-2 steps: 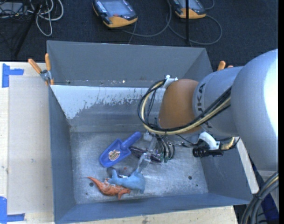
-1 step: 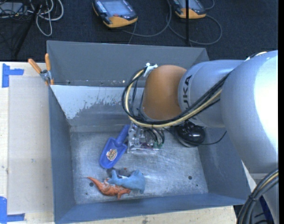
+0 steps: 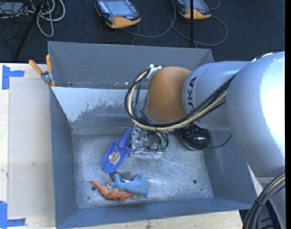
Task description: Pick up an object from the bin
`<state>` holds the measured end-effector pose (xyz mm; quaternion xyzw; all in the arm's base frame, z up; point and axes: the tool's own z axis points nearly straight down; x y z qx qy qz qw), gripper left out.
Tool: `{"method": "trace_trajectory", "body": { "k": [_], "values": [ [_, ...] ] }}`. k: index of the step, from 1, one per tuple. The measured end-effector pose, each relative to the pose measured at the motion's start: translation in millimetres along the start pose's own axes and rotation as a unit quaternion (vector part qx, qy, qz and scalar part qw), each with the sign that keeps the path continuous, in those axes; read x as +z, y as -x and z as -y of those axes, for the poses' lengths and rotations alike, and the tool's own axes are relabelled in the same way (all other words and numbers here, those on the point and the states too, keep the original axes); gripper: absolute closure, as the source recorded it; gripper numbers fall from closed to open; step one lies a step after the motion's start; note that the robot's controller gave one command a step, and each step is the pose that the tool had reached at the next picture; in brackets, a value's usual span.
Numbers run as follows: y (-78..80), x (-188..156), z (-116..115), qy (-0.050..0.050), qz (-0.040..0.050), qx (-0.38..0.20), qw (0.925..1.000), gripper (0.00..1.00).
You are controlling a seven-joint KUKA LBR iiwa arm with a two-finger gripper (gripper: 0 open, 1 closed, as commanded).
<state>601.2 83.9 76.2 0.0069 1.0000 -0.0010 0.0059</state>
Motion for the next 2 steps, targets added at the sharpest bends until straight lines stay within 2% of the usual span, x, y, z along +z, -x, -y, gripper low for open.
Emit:
{"method": "trace_trajectory", "body": {
  "k": [2],
  "values": [
    [-1.4,-4.5,-0.5,0.001,-0.0039,0.0,1.0,1.0]
  ]
}}
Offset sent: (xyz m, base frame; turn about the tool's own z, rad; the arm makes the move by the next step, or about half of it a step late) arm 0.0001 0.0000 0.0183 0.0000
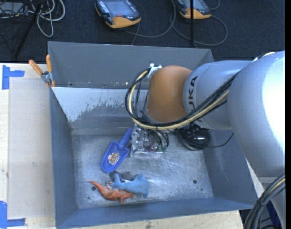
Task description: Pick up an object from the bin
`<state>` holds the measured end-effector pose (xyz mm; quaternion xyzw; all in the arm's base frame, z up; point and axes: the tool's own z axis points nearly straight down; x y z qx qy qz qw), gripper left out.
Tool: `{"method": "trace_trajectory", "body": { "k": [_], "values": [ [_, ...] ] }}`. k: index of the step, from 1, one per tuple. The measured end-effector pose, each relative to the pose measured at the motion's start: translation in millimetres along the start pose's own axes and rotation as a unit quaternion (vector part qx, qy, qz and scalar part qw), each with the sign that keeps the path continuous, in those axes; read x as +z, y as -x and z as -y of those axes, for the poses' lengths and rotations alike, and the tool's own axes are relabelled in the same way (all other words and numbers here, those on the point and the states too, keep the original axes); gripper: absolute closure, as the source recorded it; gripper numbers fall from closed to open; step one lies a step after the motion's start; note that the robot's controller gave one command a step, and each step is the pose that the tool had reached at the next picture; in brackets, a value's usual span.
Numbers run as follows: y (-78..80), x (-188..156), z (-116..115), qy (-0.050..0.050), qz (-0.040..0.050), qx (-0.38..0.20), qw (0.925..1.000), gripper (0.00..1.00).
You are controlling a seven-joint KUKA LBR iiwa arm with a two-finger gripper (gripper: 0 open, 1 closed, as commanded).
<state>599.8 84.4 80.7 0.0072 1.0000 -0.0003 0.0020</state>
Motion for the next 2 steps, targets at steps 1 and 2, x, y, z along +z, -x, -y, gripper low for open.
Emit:
{"method": "trace_trajectory", "body": {
  "k": [1,2],
  "values": [
    [-1.9,-8.6,0.0,0.0,-0.0042,0.0,1.0,1.0],
    [-1.4,-24.5,-0.1,0.0,-0.0037,0.0,1.0,1.0]
  ]
}}
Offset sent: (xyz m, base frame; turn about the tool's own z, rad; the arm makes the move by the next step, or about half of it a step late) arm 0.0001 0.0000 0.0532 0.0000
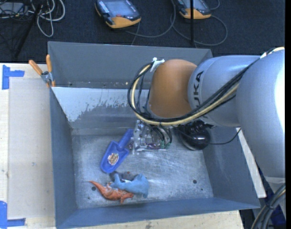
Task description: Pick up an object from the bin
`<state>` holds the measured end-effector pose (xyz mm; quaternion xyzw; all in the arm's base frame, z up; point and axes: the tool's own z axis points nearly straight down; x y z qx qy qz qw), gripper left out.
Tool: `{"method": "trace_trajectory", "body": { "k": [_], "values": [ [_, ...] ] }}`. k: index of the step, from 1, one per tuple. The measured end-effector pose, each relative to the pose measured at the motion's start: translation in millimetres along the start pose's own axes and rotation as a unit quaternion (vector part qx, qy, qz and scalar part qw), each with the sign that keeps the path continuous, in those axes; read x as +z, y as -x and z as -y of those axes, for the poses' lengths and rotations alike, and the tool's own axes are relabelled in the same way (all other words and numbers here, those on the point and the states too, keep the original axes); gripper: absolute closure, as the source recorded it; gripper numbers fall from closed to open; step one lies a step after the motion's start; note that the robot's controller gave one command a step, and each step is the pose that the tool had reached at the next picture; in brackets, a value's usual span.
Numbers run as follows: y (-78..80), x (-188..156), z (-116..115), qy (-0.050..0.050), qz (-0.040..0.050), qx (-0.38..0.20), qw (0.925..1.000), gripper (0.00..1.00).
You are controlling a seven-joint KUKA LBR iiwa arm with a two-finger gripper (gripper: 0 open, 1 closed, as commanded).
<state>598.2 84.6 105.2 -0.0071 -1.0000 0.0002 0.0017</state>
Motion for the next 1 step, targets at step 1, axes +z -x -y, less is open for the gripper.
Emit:
{"method": "trace_trajectory", "body": {
  "k": [1],
  "values": [
    [1.0,-13.2,-0.2,0.0,0.0018,0.0,1.0,1.0]
  ]
}}
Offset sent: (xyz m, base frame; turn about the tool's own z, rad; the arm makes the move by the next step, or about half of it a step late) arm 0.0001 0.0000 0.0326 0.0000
